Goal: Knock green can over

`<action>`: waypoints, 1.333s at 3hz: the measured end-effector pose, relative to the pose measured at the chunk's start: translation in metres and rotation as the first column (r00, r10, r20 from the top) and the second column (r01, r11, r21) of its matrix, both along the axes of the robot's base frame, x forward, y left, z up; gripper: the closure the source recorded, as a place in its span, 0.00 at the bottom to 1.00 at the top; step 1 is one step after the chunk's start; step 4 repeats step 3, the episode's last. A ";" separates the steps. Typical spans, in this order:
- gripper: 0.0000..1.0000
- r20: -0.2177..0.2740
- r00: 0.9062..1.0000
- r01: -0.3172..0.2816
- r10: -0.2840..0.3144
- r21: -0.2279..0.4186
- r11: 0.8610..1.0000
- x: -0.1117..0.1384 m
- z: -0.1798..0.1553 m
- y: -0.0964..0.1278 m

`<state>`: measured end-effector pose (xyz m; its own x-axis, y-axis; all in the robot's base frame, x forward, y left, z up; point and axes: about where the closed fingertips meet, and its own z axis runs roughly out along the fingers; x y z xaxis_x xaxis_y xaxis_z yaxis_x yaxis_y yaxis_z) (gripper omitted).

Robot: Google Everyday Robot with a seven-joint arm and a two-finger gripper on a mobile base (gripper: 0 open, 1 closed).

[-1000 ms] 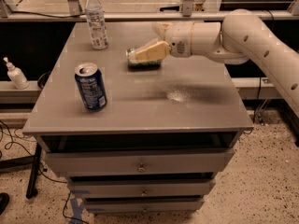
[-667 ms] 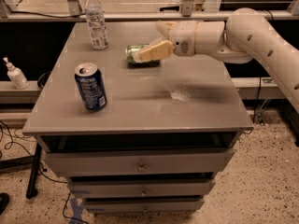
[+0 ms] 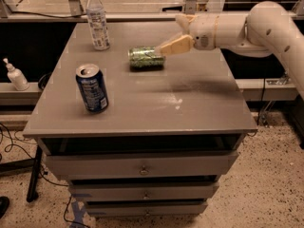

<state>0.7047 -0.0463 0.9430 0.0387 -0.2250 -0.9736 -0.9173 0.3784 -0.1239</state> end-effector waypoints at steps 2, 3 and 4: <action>0.00 0.062 0.996 0.069 -0.066 -0.045 0.997 0.035 0.019 -0.080; 0.00 0.082 0.994 0.079 -0.075 -0.043 0.996 0.037 0.029 -0.086; 0.00 0.082 0.994 0.079 -0.075 -0.043 0.996 0.037 0.029 -0.086</action>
Offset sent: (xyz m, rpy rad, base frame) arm 0.0503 -0.1419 0.0440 -0.0777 -0.1088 -0.1215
